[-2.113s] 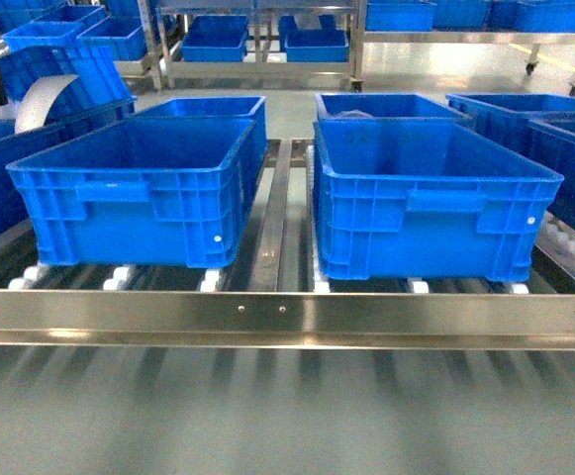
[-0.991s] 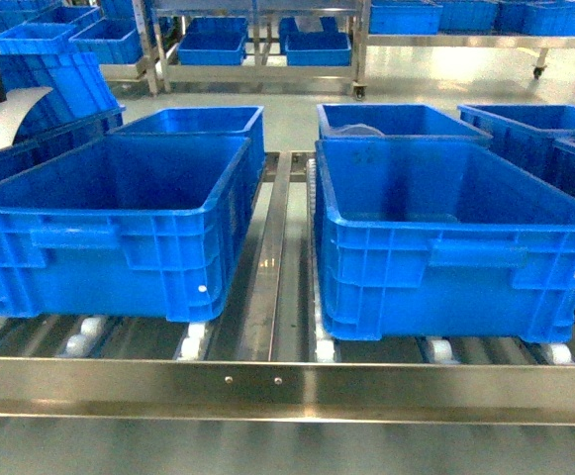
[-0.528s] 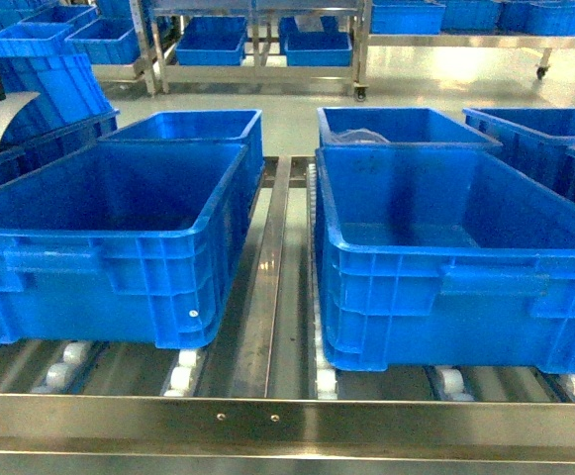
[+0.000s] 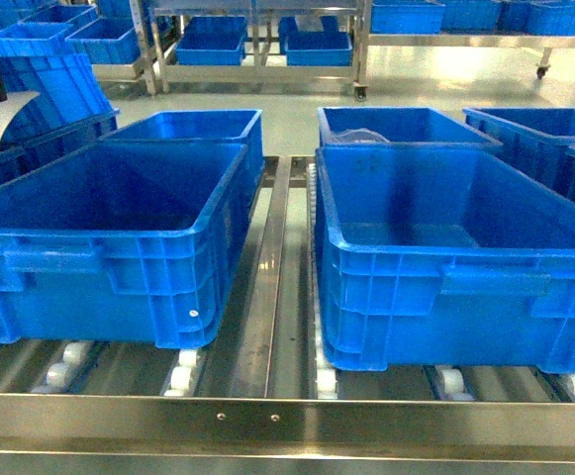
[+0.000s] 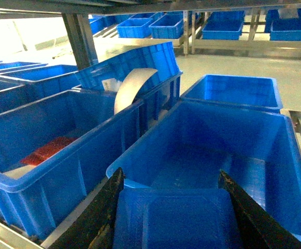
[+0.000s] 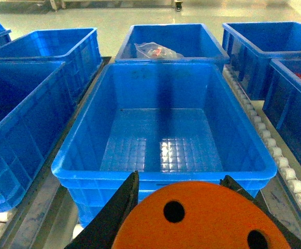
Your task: Sort blue parts and orange caps into right shelf containers
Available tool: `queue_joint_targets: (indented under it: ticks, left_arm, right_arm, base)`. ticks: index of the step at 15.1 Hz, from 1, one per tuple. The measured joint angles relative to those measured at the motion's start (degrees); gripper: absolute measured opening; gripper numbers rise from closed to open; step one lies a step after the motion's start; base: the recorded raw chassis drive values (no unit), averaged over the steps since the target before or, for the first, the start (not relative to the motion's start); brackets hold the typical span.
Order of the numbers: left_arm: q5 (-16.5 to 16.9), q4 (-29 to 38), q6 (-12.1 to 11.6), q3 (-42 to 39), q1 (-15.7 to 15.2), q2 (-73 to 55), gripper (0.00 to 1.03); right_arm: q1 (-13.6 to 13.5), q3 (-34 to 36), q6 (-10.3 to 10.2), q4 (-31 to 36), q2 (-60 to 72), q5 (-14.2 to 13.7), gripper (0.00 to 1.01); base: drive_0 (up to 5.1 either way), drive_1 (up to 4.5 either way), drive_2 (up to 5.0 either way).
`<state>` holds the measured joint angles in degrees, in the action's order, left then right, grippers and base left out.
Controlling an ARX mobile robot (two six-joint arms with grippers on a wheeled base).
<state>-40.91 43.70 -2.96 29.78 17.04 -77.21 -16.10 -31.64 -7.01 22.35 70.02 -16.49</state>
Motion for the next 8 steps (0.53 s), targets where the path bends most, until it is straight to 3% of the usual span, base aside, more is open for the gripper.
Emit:
queue_joint_targets:
  ticks: [5, 8]
  left_arm:
    - [0.00, 0.00, 0.00, 0.00, 0.00, 0.00, 0.41]
    - [0.20, -0.02, -0.02, 0.00, 0.04, 0.00, 0.41]
  right_arm:
    - [0.00, 0.00, 0.00, 0.00, 0.00, 0.00, 0.42]
    - [-0.02, 0.00, 0.00, -0.04, 0.00, -0.17, 0.42]
  base:
    - [0.1, 4.05, -3.9]
    - [-4.5, 2.32, 2.3]
